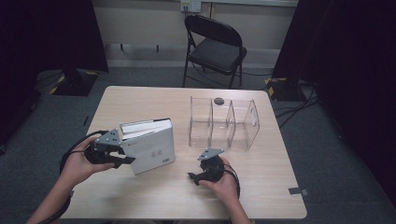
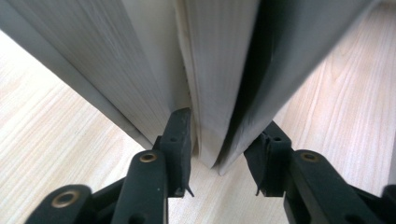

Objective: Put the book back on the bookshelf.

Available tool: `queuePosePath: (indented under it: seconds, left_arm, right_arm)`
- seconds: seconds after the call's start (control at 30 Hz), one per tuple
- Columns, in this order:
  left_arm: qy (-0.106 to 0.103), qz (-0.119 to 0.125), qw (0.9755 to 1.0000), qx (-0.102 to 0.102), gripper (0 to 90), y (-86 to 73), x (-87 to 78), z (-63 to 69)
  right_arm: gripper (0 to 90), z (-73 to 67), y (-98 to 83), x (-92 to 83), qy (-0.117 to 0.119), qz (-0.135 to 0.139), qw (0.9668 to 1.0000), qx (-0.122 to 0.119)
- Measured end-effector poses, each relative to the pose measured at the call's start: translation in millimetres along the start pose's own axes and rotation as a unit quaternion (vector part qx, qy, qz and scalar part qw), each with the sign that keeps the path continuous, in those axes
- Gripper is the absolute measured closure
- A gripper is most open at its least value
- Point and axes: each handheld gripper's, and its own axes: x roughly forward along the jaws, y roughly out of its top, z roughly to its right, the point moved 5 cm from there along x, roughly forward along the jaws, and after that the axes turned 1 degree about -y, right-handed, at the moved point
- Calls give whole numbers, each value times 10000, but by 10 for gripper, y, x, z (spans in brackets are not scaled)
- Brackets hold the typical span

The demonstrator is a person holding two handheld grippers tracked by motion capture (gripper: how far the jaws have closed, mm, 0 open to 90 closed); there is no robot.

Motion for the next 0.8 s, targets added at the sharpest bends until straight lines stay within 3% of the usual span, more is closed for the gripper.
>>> queuePosePath:
  seconds: [0.27,0.8]
  left_arm:
    - [109,-37,9998,-164,521,-122,-16,-31]
    - [184,-94,9984,-517,347,-533,158,-41]
  right_arm:
    - [166,-30,93,-8,147,-63,9995,-289]
    - [166,-28,358,-62,434,-27,9979,-488]
